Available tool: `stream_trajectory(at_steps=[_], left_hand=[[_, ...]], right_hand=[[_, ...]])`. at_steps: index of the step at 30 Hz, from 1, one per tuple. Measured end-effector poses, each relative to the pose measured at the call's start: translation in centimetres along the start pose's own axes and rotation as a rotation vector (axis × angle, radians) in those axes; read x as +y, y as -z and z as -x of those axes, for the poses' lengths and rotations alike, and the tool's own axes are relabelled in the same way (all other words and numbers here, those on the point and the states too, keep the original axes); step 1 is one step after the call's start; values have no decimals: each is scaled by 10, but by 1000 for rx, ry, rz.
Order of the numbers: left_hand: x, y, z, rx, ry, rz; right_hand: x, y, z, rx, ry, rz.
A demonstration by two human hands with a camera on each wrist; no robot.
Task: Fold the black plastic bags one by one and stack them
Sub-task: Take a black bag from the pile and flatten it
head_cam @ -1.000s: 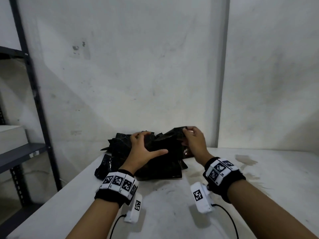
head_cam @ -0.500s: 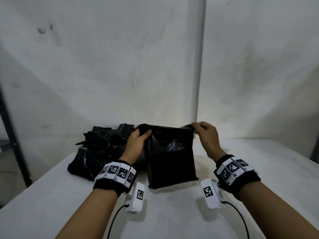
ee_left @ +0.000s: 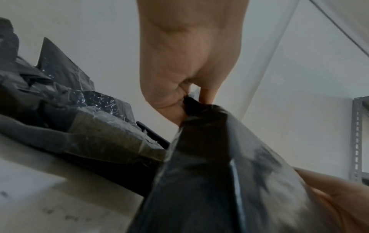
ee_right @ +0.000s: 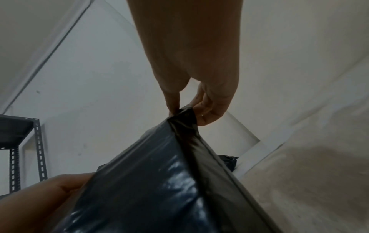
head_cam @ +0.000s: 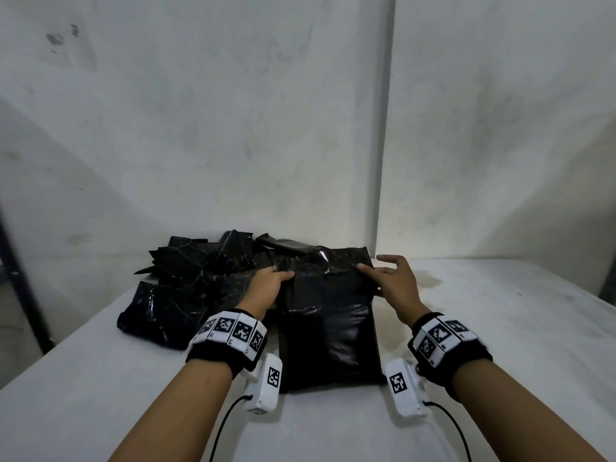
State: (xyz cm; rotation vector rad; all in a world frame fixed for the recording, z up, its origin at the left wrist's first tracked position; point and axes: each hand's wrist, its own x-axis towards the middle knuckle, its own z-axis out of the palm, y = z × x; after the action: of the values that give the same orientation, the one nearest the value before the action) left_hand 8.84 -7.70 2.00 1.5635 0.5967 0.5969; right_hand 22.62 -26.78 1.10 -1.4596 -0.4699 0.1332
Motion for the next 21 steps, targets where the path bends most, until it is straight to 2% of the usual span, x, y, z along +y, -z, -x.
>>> stream_trajectory(at_steps=[4,9,15,21], left_hand=[[-3,-1,-8,1,-46,97],[-13,-2,-19,19,-87,205],[-24,-5,-28,47,-69,212],[-35,-2,-37,173,-148,201]], right_hand=[[8,-2,-13,-38,-27,-21],[20,-6,-25,-38,21,-24],[33,-13,-32,-55,-22,-69],[36,-13,-36,-78,-48,-23]])
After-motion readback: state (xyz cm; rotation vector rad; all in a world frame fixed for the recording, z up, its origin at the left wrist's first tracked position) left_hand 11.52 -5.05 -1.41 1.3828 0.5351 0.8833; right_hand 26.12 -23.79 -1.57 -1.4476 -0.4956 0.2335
